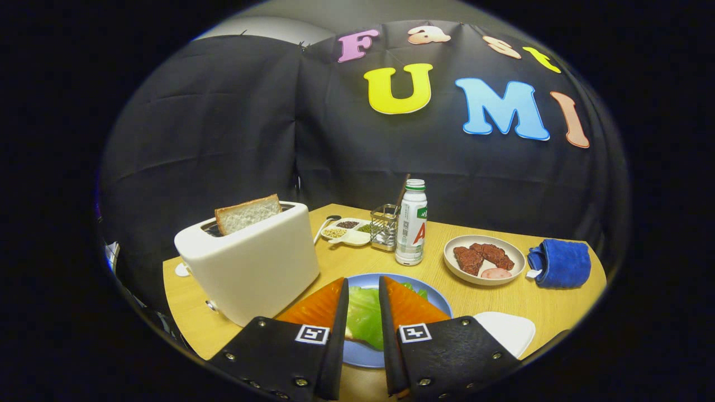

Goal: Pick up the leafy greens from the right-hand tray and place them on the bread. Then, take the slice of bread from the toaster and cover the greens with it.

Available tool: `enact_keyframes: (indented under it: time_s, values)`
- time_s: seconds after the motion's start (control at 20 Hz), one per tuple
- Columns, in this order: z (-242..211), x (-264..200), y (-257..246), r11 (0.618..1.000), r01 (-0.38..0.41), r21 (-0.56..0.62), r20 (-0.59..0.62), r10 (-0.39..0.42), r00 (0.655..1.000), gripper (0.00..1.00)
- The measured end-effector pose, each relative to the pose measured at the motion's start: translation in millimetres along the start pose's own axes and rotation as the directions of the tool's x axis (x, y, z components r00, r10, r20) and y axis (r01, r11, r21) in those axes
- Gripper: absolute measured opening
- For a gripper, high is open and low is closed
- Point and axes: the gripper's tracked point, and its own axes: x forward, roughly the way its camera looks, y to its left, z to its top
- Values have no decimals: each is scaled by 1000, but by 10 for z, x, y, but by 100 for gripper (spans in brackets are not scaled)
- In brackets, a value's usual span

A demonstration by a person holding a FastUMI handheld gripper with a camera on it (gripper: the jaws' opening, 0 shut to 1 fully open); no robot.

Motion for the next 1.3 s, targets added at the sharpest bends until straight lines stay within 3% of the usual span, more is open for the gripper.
enact_keyframes:
  time_s: [0.45,0.8,1.15,1.3]
  values:
    - [227,-103,503,999,35,19,83,-36,996,32]
    - [445,-90,1006,999,7,31,125,-11,992,31]
    - [580,59,1516,1000,-22,-19,150,25,988,31]
    - [596,158,1647,998,5,-63,160,5,987,31]
